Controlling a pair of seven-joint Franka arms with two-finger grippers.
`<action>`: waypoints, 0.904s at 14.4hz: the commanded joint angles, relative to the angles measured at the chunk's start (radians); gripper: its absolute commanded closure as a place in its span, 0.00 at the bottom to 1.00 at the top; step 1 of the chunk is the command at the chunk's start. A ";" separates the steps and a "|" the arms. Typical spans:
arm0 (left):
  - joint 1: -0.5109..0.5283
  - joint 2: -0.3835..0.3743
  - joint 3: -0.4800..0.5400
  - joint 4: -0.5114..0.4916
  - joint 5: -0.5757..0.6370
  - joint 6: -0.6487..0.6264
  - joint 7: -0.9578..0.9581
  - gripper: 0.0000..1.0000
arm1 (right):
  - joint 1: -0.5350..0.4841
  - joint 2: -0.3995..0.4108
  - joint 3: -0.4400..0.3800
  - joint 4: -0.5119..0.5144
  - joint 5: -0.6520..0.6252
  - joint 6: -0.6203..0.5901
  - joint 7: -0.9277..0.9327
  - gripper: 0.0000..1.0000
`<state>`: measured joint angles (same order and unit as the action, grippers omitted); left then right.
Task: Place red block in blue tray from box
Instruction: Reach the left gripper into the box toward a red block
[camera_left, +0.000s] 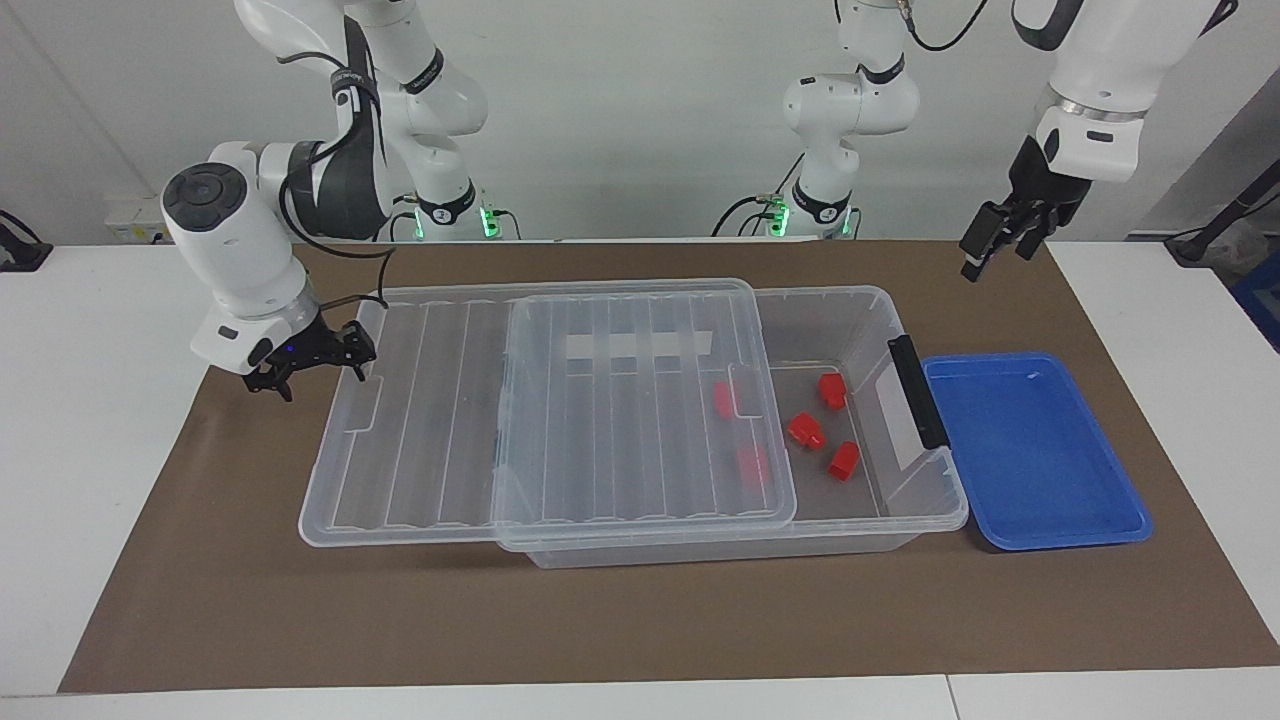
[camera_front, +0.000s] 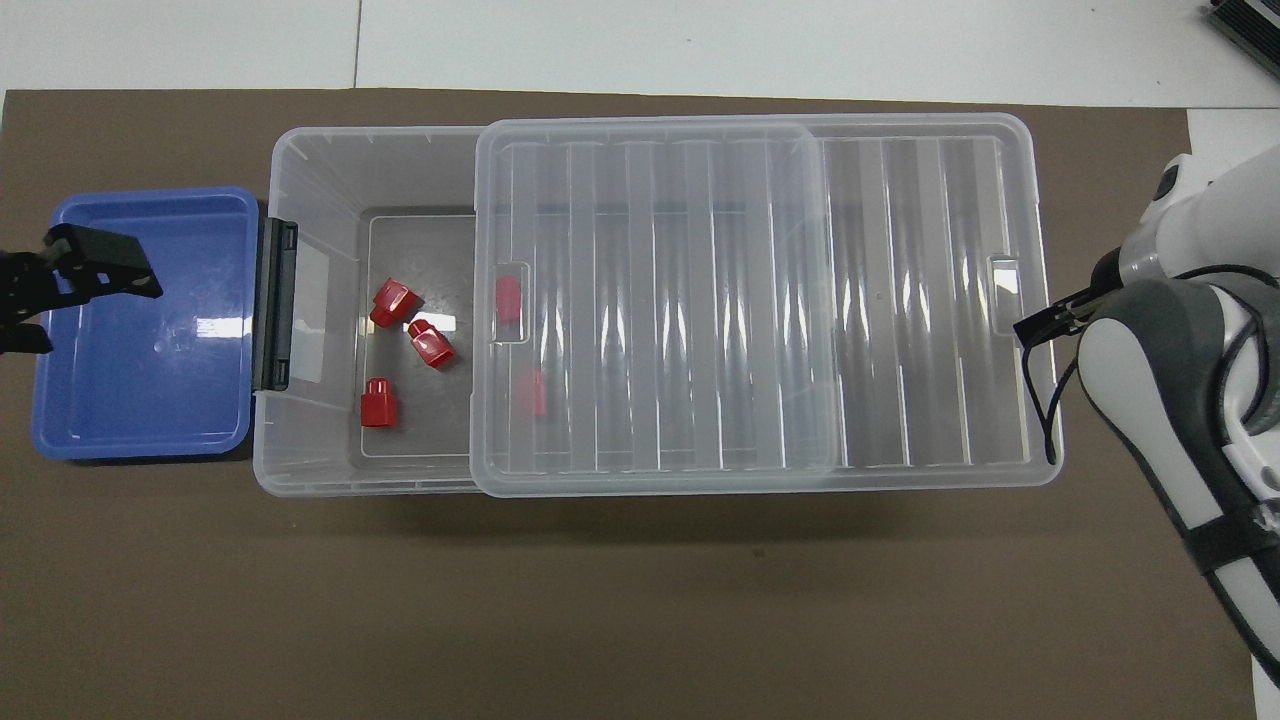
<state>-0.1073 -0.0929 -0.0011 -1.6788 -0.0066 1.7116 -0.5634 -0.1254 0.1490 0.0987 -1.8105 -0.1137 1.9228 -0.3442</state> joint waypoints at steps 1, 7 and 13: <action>-0.058 -0.033 0.003 -0.090 -0.010 0.051 -0.119 0.00 | -0.005 -0.019 0.010 -0.026 -0.023 0.015 -0.007 0.00; -0.271 -0.002 0.000 -0.409 0.071 0.329 -0.294 0.00 | 0.003 -0.124 0.047 -0.026 -0.006 -0.071 0.164 0.00; -0.235 0.126 0.007 -0.407 0.077 0.543 -0.293 0.00 | 0.003 -0.203 0.087 0.008 0.104 -0.126 0.424 0.00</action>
<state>-0.3584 -0.0037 0.0002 -2.0881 0.0528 2.1845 -0.8493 -0.1126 -0.0305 0.1786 -1.8082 -0.0646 1.8143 0.0151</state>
